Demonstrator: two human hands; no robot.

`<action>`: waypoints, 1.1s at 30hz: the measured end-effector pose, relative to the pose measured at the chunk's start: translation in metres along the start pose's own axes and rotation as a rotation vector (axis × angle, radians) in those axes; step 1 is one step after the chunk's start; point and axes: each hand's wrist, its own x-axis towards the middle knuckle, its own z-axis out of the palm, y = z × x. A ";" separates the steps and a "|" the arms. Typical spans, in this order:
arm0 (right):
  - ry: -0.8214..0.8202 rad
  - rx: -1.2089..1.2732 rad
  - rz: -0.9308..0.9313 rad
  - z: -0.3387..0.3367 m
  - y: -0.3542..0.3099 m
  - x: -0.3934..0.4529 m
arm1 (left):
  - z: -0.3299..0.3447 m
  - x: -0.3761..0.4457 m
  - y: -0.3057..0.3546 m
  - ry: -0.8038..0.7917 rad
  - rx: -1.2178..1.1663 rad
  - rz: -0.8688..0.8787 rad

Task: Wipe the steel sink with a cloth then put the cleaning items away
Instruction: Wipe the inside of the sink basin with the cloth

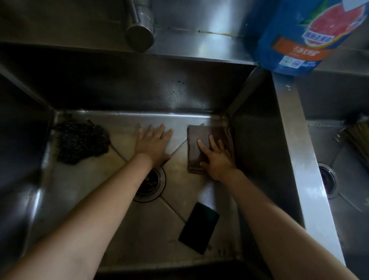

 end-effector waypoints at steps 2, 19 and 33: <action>-0.027 -0.025 -0.001 0.004 0.001 -0.010 | 0.001 -0.012 0.002 0.036 -0.052 -0.014; 0.044 -0.259 -0.020 -0.014 0.003 -0.023 | 0.057 -0.113 0.058 -0.081 -0.036 0.777; 0.055 -0.276 -0.017 -0.006 0.003 -0.014 | 0.063 -0.115 0.040 0.004 0.031 0.712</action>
